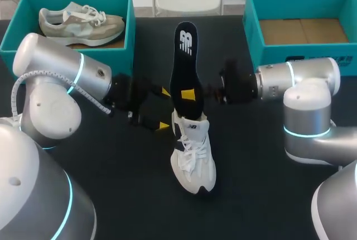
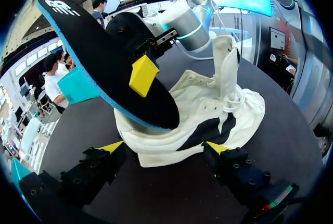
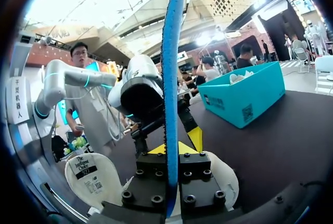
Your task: Take the shoe out of the shoebox, open the shoe tongue, remove and reinsert the insole, then place the shoe into the shoebox
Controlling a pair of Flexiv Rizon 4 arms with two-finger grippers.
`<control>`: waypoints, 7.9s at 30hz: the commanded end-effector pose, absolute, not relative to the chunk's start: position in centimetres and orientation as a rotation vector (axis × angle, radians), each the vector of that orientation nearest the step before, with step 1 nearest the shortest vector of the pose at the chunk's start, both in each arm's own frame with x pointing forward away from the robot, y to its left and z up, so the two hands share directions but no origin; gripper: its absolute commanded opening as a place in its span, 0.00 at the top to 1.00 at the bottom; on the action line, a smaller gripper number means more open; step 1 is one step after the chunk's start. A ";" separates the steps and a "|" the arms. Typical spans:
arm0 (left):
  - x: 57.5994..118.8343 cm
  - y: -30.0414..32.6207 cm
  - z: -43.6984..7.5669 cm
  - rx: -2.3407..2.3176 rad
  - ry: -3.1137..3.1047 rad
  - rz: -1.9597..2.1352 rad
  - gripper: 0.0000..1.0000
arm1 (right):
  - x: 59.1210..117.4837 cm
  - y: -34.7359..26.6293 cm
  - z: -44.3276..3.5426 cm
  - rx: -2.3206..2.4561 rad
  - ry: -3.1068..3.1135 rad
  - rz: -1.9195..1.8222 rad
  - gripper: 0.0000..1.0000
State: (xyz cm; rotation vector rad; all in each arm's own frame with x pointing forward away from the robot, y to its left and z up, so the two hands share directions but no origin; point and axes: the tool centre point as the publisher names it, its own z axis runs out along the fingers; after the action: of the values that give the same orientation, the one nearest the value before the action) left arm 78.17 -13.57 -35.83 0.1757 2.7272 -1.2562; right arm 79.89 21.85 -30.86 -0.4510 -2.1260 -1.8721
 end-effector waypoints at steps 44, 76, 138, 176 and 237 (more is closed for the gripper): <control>78.1 -13.6 -35.9 0.175 2.727 -1.254 0.00 | 78.5 21.0 -31.5 -0.591 -2.157 -1.671 1.00; 78.1 -13.6 -35.9 0.175 2.727 -1.254 0.00 | 78.3 20.3 -32.9 -0.651 -2.190 -1.498 0.65; 78.1 -13.6 -35.9 0.175 2.727 -1.254 0.00 | 74.9 20.2 -34.5 -0.659 -2.143 -1.224 0.96; 78.1 -13.6 -35.9 0.175 2.727 -1.254 0.00 | 74.5 20.0 -34.9 -0.766 -2.086 -1.129 1.00; 78.1 -13.6 -35.9 0.175 2.727 -1.254 0.00 | 77.6 17.9 -24.1 -0.970 -2.362 -1.248 1.00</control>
State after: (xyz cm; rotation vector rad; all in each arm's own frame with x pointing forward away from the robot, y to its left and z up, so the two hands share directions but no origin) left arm 78.18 -13.57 -35.87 0.1759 2.7266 -1.2572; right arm 78.52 18.01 -23.99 -0.8632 -2.3268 -1.2557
